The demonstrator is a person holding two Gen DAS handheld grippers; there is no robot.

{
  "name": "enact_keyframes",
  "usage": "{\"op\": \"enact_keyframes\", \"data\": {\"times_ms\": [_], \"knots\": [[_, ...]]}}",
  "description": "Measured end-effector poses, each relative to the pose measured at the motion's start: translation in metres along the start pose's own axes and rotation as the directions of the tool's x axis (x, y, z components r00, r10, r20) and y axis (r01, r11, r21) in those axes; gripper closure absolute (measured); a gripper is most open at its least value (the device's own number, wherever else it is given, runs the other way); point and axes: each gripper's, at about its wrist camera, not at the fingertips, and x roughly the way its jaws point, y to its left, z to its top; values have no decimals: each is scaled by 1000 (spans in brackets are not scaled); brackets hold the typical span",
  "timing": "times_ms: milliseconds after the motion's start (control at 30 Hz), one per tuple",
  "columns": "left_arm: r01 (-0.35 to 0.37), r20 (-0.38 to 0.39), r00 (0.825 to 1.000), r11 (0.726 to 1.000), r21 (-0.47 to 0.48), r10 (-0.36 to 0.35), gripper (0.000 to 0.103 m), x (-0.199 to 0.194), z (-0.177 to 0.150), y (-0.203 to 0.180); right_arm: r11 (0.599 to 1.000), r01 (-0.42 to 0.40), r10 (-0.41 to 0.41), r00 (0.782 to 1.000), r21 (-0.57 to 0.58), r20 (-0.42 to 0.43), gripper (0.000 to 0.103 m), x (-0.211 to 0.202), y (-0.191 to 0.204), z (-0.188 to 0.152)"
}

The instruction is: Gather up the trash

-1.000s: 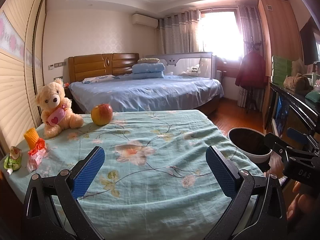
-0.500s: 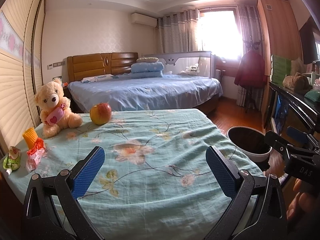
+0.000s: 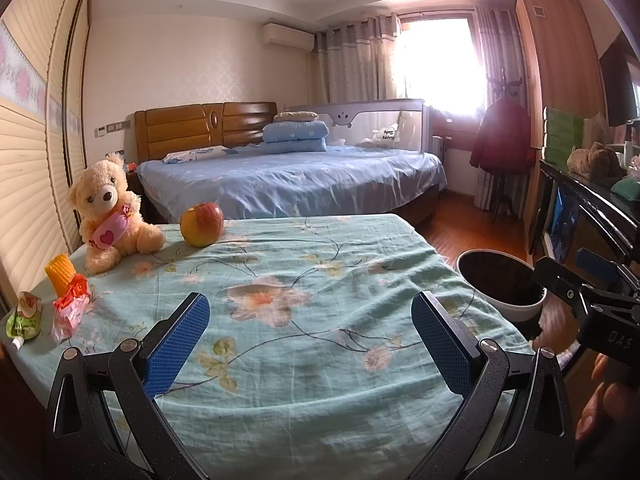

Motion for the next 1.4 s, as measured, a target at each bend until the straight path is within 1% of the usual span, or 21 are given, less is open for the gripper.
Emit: {"op": "enact_keyframes", "data": {"times_ms": [967,1400], "knots": [[-1,-42,999,1000,1,1,0,19,0,-2,1000,-24,24,999,6,-30,0,10,-2,1],[3,-47,999,1000,6,-3,0,24,1,-3,1000,-29,29,999,8,-43,0,19,-2,1]]}}
